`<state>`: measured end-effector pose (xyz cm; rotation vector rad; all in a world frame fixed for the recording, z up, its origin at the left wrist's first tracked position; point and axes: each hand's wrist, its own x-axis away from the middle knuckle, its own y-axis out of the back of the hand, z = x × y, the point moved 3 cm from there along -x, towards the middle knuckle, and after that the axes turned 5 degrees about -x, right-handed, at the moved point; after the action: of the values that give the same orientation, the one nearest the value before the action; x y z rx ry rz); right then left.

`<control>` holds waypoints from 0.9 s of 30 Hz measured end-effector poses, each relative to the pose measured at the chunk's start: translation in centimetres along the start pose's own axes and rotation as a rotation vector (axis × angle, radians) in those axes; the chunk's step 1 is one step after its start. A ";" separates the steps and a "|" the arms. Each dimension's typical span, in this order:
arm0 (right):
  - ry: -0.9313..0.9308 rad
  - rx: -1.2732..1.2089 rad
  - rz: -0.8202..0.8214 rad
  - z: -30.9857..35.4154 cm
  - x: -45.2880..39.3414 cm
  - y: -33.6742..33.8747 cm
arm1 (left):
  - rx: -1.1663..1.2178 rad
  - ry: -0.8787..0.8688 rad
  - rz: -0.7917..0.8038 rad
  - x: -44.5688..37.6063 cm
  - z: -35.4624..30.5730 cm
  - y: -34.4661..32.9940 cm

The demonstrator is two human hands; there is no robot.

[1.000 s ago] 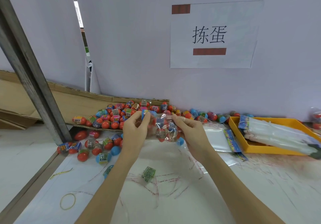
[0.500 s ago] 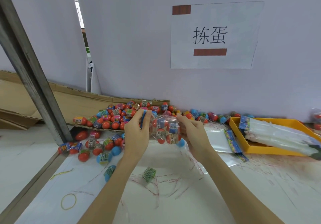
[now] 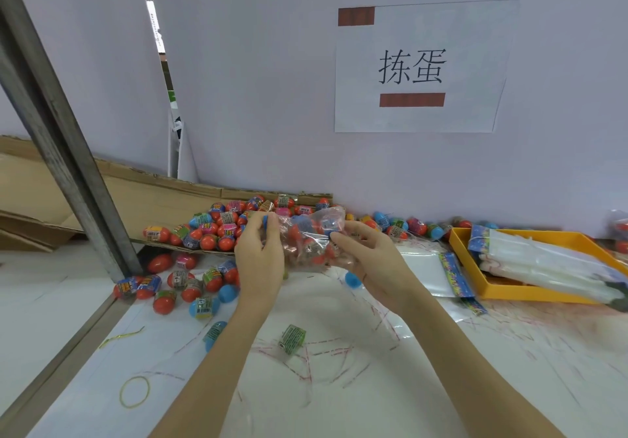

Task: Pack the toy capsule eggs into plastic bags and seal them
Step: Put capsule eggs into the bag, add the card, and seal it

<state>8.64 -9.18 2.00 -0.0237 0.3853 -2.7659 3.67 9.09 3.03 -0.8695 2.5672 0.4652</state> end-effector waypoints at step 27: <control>0.126 0.277 0.056 0.0 1.0 -1.7 | 0.218 0.272 0.415 0.2 0.8 -1.3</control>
<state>7.17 -7.99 2.46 0.2266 0.0309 -2.7473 4.53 8.38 2.06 -0.3401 2.9889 0.1792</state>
